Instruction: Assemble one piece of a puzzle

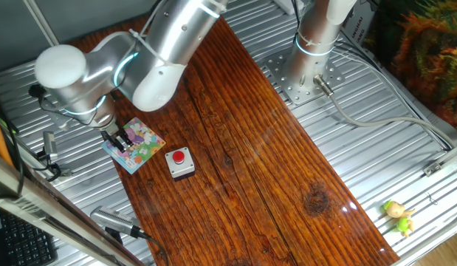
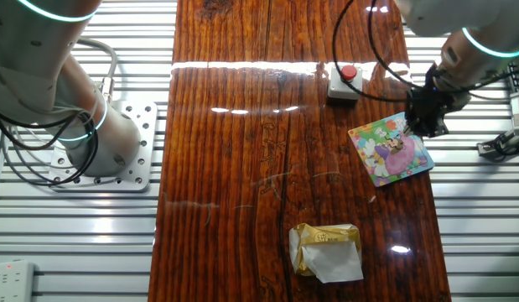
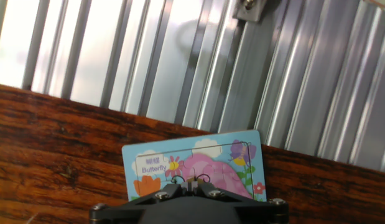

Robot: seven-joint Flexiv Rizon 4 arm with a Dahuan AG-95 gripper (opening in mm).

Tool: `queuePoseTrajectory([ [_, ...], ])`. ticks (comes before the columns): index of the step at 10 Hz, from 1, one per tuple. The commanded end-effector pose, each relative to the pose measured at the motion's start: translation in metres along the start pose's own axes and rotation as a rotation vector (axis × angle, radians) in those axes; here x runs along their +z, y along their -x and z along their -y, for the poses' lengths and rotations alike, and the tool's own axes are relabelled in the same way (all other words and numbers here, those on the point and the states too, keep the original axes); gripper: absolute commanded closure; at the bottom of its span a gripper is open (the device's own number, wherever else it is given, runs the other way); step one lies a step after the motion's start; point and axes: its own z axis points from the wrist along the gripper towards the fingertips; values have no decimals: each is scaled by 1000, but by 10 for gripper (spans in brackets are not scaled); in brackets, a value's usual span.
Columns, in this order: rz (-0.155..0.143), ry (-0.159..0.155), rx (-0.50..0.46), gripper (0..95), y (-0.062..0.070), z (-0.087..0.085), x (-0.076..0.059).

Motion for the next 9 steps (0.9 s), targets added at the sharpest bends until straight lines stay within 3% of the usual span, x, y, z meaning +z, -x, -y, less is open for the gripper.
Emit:
queuePoseTrajectory([
  [1,4,1,-6,950,-3,-4,-14],
  [3,10,-4,-22,950,-2,-7,-23],
  [9,-4,-5,-67,950,4,-5,-26],
])
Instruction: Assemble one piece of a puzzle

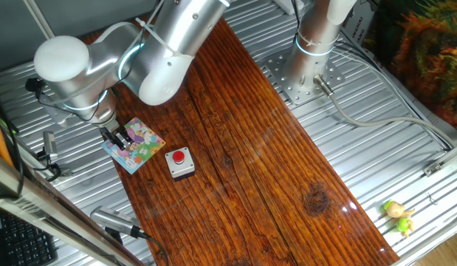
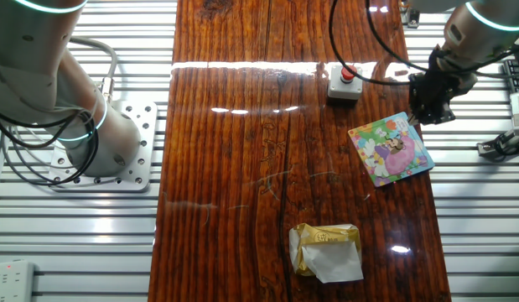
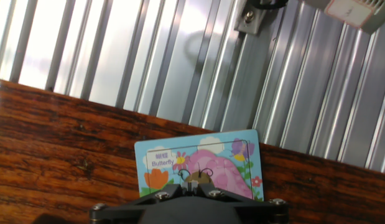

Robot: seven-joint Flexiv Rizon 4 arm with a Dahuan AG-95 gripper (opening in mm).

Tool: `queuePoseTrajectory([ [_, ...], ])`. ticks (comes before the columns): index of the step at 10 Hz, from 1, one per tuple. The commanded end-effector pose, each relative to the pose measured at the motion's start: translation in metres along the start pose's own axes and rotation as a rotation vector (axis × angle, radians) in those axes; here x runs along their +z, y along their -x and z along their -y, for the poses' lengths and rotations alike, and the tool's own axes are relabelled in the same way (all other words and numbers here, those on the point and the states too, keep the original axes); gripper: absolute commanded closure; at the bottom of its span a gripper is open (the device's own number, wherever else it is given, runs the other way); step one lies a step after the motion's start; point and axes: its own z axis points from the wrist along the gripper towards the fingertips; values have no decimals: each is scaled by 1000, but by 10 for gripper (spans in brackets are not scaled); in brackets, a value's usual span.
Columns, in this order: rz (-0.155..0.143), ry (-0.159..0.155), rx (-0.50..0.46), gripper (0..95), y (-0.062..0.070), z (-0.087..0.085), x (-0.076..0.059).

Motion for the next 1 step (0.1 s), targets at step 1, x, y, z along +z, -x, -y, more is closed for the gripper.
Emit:
queuePoseTrajectory([
  [1,-2,6,-19,950,0,0,-1],
])
